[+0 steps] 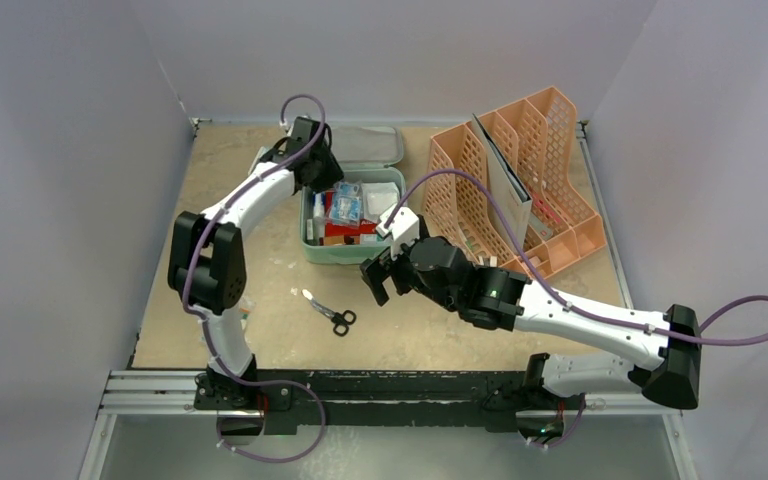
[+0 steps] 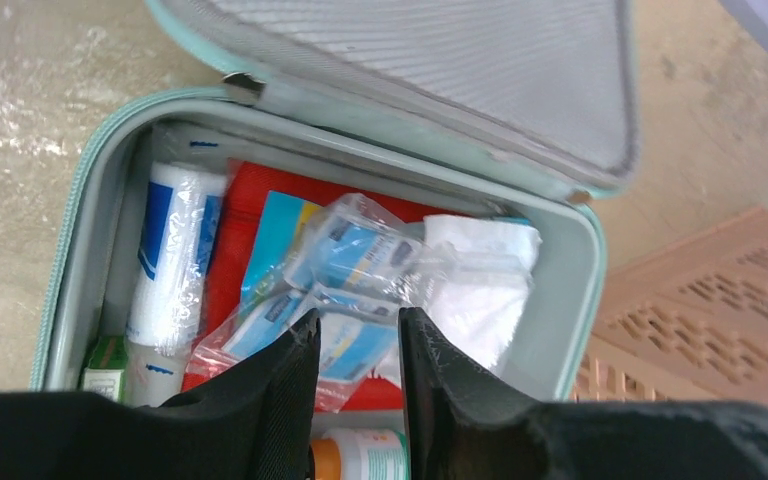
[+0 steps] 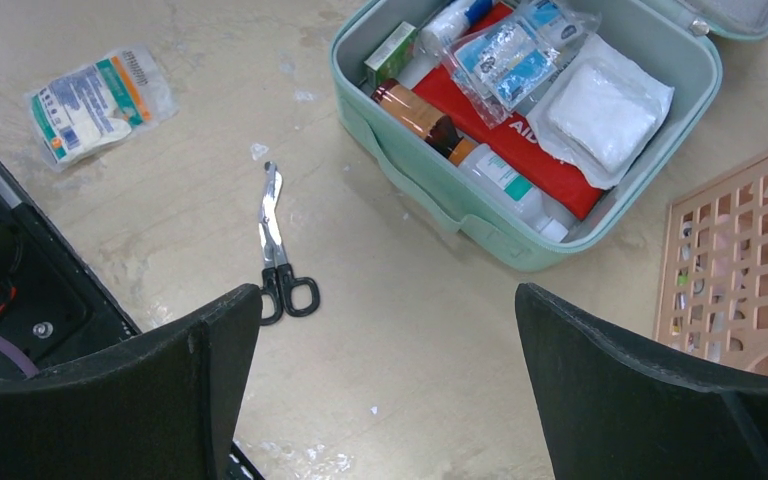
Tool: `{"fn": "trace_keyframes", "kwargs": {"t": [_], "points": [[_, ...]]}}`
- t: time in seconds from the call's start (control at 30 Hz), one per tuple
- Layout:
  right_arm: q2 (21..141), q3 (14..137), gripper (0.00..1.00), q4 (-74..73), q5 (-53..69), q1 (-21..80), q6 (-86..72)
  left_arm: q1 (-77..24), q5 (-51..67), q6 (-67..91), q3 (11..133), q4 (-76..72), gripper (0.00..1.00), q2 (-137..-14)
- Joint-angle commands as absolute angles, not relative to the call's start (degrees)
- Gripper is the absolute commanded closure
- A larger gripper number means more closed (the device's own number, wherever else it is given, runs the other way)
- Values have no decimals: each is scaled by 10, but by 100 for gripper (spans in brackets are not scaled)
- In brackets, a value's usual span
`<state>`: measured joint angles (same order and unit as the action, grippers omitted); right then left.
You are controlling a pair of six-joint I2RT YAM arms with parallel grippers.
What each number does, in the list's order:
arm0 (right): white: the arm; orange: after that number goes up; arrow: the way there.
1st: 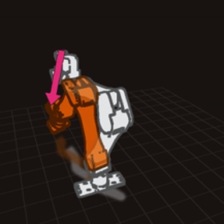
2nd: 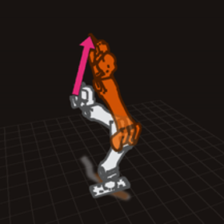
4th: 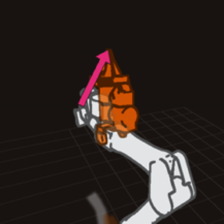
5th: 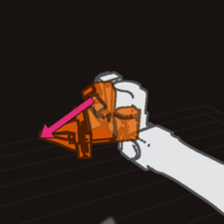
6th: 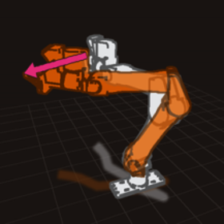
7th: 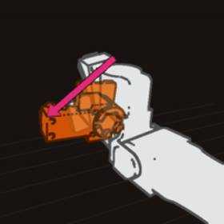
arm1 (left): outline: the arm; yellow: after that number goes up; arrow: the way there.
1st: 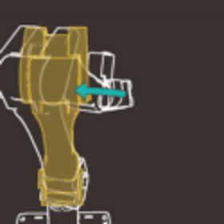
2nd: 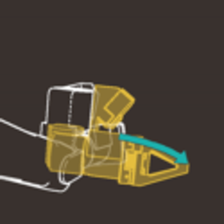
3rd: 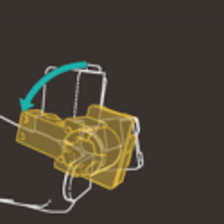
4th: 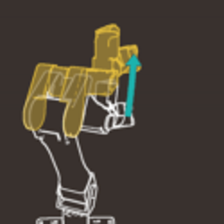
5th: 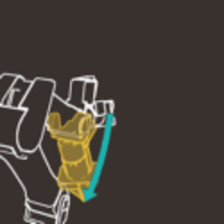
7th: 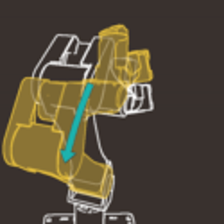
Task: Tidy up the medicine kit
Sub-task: Place the medical item at the medicine box.
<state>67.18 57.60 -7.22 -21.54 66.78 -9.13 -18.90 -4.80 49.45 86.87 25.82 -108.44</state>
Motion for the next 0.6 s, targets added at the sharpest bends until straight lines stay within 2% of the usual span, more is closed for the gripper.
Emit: {"fn": "trace_keyframes", "kwargs": {"t": [0.0,0.1,0.2,0.3,0.57], "points": [[678,598,1,-72,-212,668,-114,-192,5,392,893,262,69,-1031],[686,601,4,-65,-207,668,-118,-192,39,357,890,265,76,-1035],[689,605,6,-65,-191,668,-117,-192,44,339,879,259,91,-1047],[684,604,6,-62,-180,667,-118,-192,62,316,876,247,98,-1070],[683,605,6,-61,-194,667,-115,-192,69,303,892,255,100,-1135]]}}
